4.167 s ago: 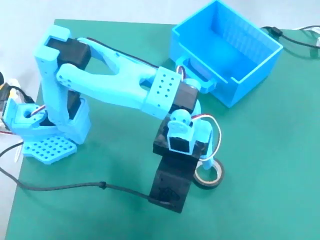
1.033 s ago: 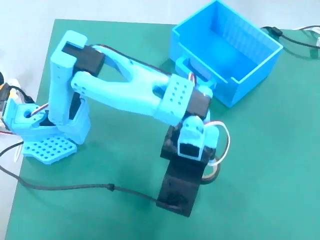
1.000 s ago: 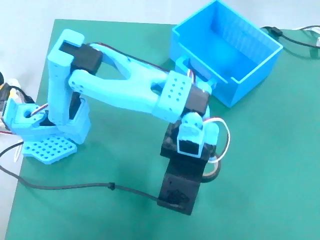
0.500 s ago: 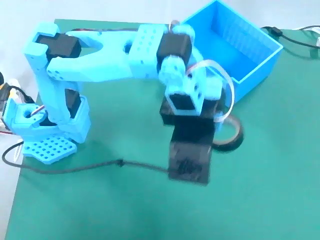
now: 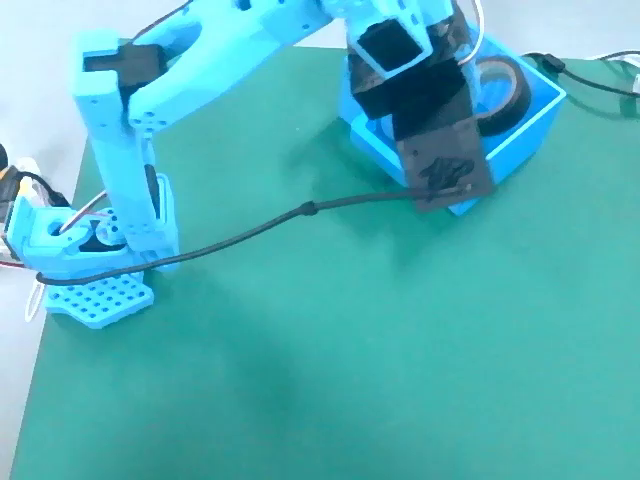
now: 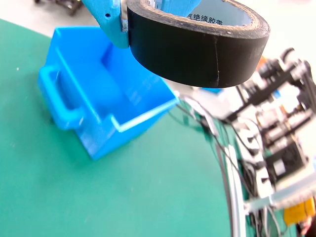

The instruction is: Put the tape in the box

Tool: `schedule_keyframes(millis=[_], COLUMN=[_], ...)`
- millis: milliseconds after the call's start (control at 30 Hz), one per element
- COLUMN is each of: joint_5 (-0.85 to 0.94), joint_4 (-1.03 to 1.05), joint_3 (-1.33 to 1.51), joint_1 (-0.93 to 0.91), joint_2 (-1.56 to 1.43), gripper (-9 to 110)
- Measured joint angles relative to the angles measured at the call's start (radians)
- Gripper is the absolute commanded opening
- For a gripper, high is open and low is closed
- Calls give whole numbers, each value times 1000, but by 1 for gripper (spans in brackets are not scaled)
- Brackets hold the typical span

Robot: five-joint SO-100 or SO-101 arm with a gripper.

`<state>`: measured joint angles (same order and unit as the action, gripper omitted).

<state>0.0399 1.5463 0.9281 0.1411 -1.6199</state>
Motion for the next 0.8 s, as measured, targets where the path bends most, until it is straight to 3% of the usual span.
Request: schedule_keyframes(millis=[400,800], joint_5=[-37,-38], joint_4=[-64,-137], joint_3=[-77,-77], joint_1=[253,339], joint_2=[242,370], gripper=[0,0])
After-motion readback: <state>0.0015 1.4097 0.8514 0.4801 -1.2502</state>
